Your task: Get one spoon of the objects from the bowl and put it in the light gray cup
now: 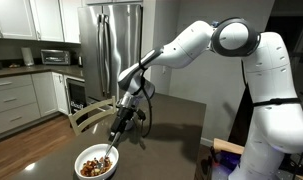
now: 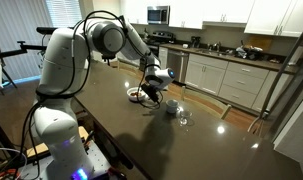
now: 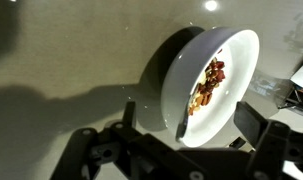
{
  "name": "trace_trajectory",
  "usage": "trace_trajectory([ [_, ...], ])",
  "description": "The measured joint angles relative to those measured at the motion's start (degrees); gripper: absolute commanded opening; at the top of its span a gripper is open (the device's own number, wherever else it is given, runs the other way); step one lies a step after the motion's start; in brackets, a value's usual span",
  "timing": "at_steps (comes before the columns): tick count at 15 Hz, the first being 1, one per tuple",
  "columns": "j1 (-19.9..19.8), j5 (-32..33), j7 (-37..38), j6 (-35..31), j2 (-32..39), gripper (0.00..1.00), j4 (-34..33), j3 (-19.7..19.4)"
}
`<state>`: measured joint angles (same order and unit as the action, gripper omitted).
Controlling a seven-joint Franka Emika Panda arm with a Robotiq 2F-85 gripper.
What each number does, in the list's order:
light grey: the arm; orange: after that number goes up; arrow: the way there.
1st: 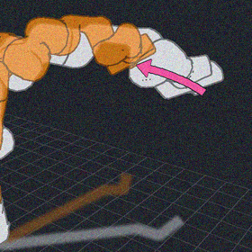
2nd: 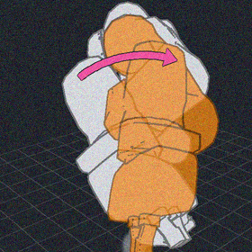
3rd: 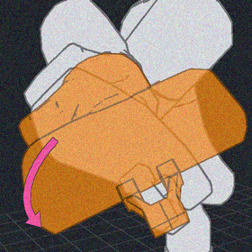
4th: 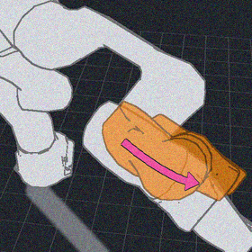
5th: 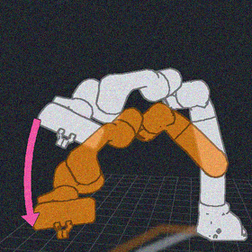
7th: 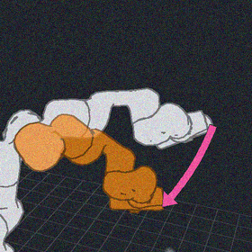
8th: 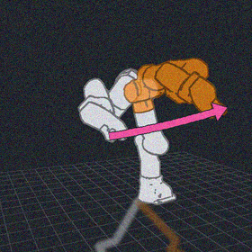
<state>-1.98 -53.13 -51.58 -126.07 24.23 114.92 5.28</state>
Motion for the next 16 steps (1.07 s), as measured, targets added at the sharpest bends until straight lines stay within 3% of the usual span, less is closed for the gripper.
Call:
trace_trajectory([
  [10,0.4,-2.4,0.2,-1.3,-0.9,1.0,2.6,0.6],
  [16,1.4,-6.0,0.2,-6.5,-3.0,1.0,6.9,0.9],
])
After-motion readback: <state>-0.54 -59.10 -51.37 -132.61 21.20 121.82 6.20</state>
